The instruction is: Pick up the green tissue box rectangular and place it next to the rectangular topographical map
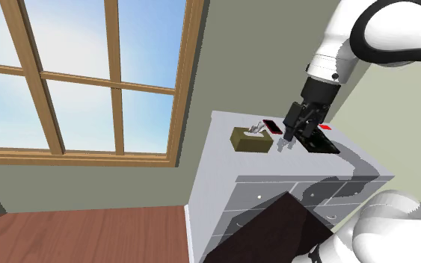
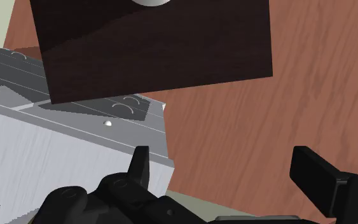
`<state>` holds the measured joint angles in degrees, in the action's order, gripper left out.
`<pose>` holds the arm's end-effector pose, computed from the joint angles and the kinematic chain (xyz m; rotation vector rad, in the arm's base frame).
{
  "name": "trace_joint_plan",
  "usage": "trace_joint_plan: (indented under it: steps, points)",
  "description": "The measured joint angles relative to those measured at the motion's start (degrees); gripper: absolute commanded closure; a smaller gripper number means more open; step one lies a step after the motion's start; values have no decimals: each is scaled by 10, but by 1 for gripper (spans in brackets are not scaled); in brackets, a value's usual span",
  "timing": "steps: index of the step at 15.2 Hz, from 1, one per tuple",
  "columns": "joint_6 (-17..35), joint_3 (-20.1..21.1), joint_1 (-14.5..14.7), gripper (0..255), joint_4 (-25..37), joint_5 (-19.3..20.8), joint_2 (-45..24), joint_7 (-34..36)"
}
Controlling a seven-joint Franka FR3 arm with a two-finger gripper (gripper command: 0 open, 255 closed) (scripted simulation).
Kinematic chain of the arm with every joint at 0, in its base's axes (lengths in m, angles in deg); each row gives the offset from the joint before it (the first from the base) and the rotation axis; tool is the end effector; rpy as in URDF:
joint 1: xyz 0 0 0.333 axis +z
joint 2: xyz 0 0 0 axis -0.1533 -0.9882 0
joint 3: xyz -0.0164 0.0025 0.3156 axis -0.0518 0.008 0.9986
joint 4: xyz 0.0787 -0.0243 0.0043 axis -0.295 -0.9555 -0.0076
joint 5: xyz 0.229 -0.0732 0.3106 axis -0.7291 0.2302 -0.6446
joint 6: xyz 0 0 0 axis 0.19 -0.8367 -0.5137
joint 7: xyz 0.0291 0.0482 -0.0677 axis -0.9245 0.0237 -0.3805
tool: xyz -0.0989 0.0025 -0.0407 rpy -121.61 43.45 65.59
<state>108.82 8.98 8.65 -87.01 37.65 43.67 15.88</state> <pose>0.2895 0.0109 0.5546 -3.0760 0.1994 0.1873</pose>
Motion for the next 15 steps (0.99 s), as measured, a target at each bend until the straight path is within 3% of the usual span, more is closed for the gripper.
trace_joint_plan:
  steps: [4, 15]
  points:
    - [53, -4, -15, 0, -16, -5, -17, 20]
    - [342, -31, -83, 0, -67, -40, -139, 111]
